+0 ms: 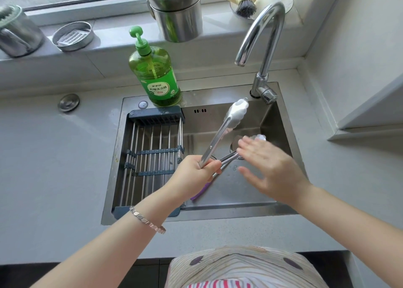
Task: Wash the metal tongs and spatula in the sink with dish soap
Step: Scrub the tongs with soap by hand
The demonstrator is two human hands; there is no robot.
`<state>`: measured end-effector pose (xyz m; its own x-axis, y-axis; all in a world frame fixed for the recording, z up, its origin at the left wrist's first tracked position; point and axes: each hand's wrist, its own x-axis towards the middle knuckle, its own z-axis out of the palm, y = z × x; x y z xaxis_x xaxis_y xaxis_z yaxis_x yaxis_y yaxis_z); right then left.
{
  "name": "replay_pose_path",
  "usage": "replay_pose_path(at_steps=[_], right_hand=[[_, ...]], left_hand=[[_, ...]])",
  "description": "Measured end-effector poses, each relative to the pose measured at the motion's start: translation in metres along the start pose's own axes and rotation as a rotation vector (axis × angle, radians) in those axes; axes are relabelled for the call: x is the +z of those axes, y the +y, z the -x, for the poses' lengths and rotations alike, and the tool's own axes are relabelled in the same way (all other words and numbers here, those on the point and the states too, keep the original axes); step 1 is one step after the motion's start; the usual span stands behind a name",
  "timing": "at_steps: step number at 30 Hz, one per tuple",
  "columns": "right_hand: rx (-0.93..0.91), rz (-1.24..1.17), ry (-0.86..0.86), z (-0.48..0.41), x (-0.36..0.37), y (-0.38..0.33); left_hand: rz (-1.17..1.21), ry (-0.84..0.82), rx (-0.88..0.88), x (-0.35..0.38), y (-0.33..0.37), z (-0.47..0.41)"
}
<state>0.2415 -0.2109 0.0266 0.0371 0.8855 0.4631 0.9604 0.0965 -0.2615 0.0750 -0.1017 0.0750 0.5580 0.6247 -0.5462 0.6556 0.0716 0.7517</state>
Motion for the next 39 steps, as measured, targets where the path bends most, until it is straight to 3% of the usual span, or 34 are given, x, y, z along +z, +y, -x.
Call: replay_pose_path(at_steps=[2,6,10,15,20,22,27,31,35,39], right_hand=[[-0.029,-0.013,-0.025,-0.002,-0.001,-0.001],[0.084,0.055,-0.008,-0.008,-0.006,0.002],[0.017,0.051,-0.087,-0.002,-0.001,-0.010],[0.180,0.129,-0.160,-0.011,-0.002,-0.009],[-0.026,-0.138,-0.217,-0.010,0.007,-0.064],[-0.084,-0.133,-0.242,-0.012,0.007,-0.060],[0.001,-0.025,-0.247,-0.024,0.005,-0.040],[-0.157,-0.059,-0.269,-0.023,0.010,-0.051],[-0.032,-0.051,-0.249,-0.033,0.006,-0.039],[-0.120,-0.105,-0.320,-0.026,0.009,-0.048]], left_hand=[[-0.004,0.009,0.012,0.001,0.000,0.001],[0.021,0.041,0.029,0.000,-0.001,0.001],[0.022,0.056,0.041,0.002,-0.003,0.001],[-0.064,-0.035,0.029,-0.002,-0.007,0.002],[0.066,-0.110,0.069,-0.003,-0.004,-0.005],[0.132,-0.162,0.069,-0.008,-0.004,-0.006],[0.229,-0.289,-0.029,-0.013,-0.007,-0.005],[0.377,-0.378,-0.030,-0.010,-0.008,-0.005],[0.526,-0.422,-0.100,-0.015,-0.009,-0.005],[0.730,-0.451,-0.169,-0.017,-0.013,-0.003]])
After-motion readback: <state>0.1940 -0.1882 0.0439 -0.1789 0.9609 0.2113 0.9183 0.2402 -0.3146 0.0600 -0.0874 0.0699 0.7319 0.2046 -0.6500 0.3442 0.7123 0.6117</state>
